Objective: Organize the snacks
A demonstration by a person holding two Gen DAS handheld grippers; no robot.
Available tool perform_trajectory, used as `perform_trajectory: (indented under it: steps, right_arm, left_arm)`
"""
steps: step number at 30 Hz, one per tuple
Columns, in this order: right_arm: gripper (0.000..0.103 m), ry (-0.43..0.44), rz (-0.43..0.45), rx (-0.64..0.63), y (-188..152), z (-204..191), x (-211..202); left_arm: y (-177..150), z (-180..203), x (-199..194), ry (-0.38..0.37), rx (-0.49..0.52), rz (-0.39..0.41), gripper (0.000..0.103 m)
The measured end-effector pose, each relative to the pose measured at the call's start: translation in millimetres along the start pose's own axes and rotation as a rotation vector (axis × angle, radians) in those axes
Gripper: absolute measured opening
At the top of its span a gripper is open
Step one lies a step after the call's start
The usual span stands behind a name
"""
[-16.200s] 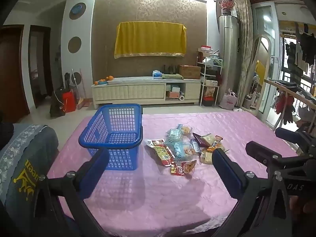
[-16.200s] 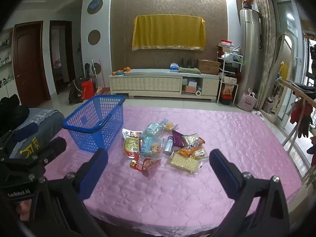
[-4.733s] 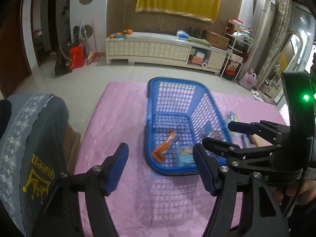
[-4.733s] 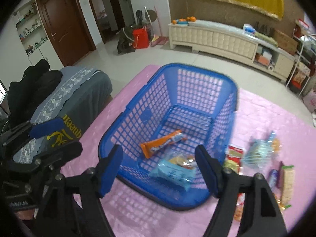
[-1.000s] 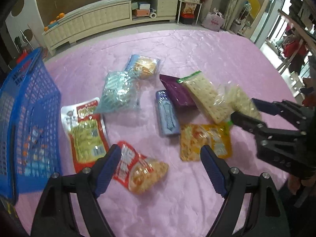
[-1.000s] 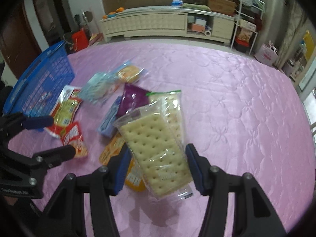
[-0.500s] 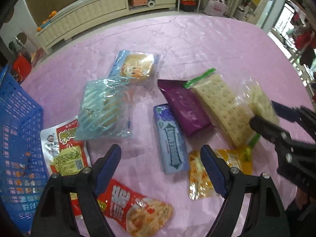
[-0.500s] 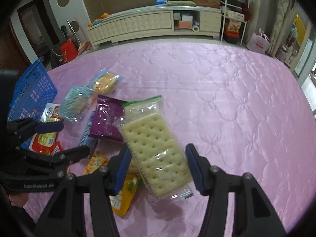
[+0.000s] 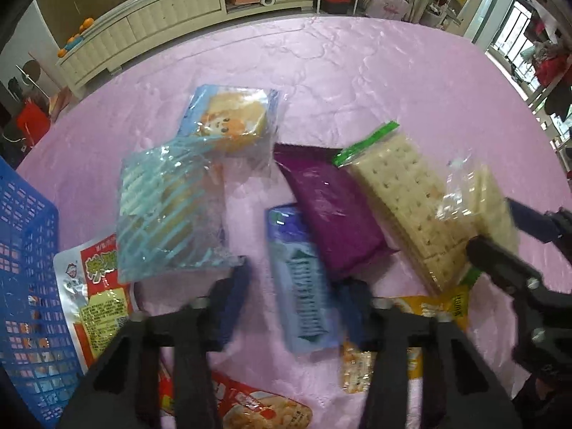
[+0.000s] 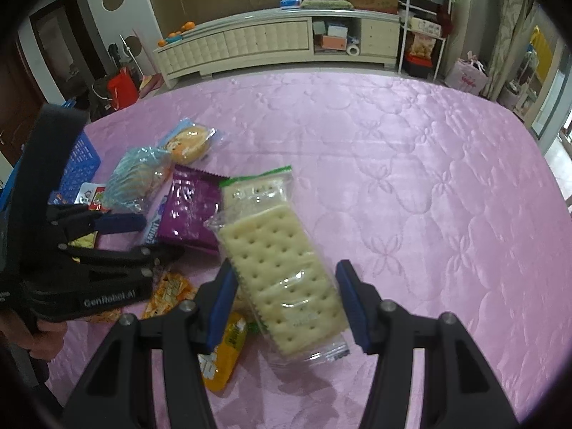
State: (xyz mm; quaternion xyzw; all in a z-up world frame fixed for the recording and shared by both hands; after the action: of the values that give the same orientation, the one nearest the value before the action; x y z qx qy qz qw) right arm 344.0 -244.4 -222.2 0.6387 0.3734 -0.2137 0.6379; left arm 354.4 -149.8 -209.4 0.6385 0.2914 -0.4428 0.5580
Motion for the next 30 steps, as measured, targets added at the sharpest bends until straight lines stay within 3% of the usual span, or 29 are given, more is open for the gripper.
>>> perform_trajectory:
  steps: [5, 16, 25, 30]
  right_arm:
    - [0.061, 0.02, -0.017, 0.024, -5, 2, 0]
    - [0.061, 0.021, 0.003, -0.024, -2, -38, -35]
    - [0.061, 0.023, 0.113, -0.133, 30, -100, -103]
    - [0.061, 0.059, 0.169, -0.186, 48, -137, -128]
  left_arm:
    - [-5, 6, -9, 0.007, -0.027, -0.008, 0.029]
    - [-33, 3, -91, -0.002, -0.004, 0.128, 0.029]
    - [-55, -44, -179, -0.001, -0.057, 0.265, 0.029]
    - [-67, -78, -222, 0.047, -0.097, 0.33, 0.029]
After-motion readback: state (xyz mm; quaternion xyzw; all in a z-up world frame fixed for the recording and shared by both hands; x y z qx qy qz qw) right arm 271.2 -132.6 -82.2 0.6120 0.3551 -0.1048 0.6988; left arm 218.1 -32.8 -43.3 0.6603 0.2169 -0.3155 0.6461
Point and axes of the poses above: each gripper's, at about its wrist camera, not at the fingertips, and x roughly the way its jaws point, z to its right, y to its top, the point moved 3 cm from there along x, roughly the way its jaws point, and after that the axes turned 7 degrees about z, right-handed, at the moved point
